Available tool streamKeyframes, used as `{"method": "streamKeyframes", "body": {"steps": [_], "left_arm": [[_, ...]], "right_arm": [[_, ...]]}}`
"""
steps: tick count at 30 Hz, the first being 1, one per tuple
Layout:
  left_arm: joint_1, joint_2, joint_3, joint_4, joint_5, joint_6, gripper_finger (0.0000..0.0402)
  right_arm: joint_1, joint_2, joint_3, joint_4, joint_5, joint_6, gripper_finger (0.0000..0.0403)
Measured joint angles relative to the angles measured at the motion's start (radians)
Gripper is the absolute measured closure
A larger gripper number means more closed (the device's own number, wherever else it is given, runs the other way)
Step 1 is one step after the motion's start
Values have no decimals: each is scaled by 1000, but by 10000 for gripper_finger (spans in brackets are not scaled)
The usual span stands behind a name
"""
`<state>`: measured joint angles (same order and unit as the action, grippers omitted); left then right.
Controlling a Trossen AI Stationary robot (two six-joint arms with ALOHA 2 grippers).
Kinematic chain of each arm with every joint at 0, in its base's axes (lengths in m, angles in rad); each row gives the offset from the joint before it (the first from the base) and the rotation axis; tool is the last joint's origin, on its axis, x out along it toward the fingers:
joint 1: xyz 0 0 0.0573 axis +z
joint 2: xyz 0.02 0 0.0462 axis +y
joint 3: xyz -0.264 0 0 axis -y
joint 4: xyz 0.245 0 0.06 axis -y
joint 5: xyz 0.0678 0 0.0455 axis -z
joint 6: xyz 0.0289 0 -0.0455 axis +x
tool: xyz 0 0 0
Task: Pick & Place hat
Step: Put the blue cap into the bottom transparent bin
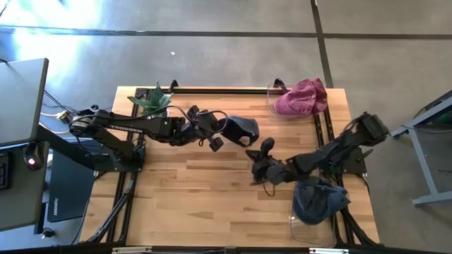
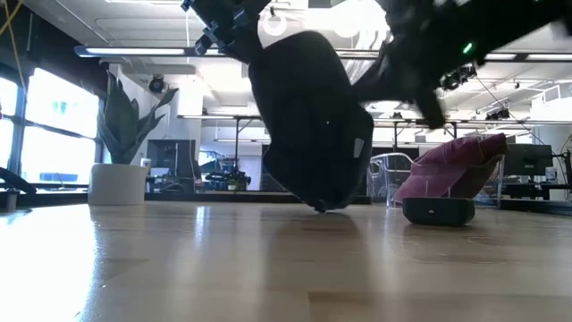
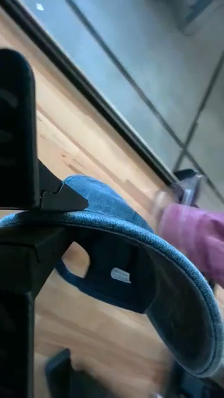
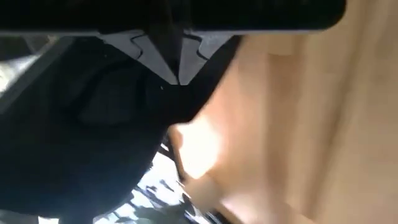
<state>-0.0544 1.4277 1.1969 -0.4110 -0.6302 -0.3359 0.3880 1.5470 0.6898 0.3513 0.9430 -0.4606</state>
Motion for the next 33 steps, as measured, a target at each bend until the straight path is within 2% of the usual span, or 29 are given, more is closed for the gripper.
{"method": "streamKeyframes", "body": {"steps": [2, 6, 9, 12, 14, 16, 19, 21, 23, 26, 30, 33], "left_arm": [[-18, 0, 0, 31, -20, 31, 399], [-85, 0, 0, 53, -119, 183, 399], [-161, -11, 0, 8, -166, 357, 399], [-248, -3, 0, -30, -165, 489, 399], [-295, 27, 0, -40, -166, 528, 399], [-344, 74, 0, -73, -162, 556, 399], [-420, 144, -3, -87, -161, 618, 399], [-467, 187, -2, -93, -145, 706, 399], [-508, 232, -2, -107, -146, 804, 399], [-551, 299, 5, -89, -245, 897, 399], [-602, 356, -2, -112, -514, 917, 399], [-614, 377, 3, -114, -666, 956, 399]], "right_arm": [[-18, 59, 0, 101, 93, -41, 388], [9, 80, 6, 238, 281, -289, 386], [80, -2, 8, 252, 318, -388, 397], [128, -134, -12, 181, 289, -321, 400], [129, -233, -16, 34, 215, -181, 393], [104, -329, -8, -174, 67, -11, 376], [10, -431, 10, -373, -313, 211, 334], [-56, -450, 12, -421, -550, 278, 301], [-102, -432, 9, -445, -711, 304, 266], [-123, -351, 9, -429, -762, 296, 219], [-107, -202, 9, -335, -754, 191, 184], [-87, -128, 9, -277, -645, 167, 179]]}}
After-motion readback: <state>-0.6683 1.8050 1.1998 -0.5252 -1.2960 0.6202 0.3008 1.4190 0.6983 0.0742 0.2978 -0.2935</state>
